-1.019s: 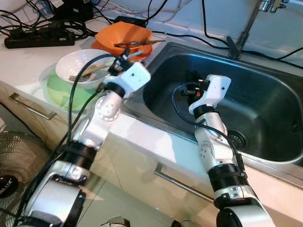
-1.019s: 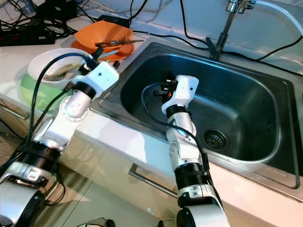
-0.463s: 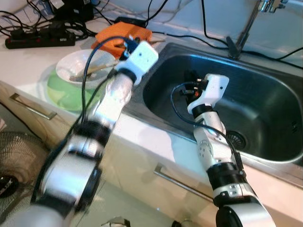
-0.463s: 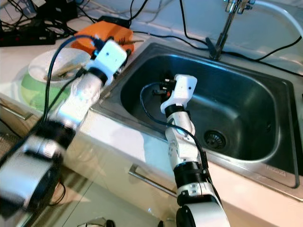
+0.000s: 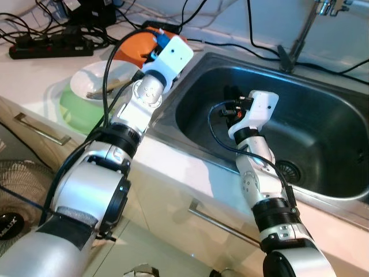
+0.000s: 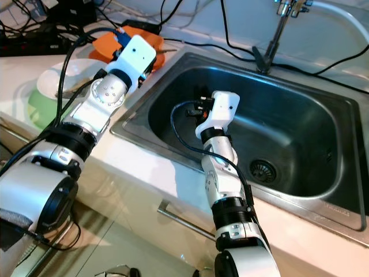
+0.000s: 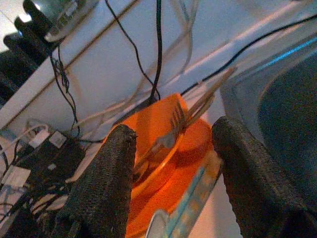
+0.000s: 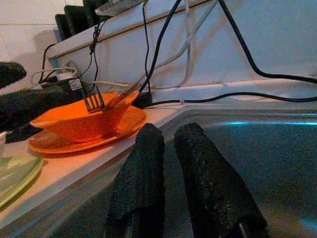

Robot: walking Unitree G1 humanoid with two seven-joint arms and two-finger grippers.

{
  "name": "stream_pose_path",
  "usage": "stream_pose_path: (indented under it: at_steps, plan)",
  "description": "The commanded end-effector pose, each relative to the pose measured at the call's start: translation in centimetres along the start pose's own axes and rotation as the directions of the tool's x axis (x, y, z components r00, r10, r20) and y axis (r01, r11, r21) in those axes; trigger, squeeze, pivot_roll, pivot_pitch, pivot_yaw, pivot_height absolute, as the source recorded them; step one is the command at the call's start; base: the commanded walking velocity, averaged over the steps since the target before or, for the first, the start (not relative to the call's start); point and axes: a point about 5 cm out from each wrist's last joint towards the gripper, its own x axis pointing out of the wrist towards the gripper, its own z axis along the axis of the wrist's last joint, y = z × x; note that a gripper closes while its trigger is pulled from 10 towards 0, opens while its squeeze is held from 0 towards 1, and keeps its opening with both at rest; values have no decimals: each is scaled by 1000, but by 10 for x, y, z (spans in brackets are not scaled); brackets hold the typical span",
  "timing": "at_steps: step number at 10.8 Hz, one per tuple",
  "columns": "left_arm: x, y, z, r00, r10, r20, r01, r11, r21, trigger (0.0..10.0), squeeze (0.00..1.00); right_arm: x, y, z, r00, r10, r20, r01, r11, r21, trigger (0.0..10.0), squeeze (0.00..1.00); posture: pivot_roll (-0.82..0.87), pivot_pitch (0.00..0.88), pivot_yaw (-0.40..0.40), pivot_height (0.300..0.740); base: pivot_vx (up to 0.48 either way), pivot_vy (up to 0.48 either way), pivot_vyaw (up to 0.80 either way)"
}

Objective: Kitchen organization

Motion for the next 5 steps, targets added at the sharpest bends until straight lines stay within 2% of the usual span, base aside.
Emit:
stream_pose_path:
  at_steps: [1,5]
  plan:
    - [3,5,8,1000,-15,-2,16,1000,14,10000,0,-2,-2,-5,1000,-14,-12,14,1000,10,10000,0,45,54,5,740,0,0,0]
    - [4,10,4,998,-23,-54,25,999,36,10000,0,-2,-1,-5,1000,-17,-14,17,1000,16,10000,0,49,59,4,740,0,0,0]
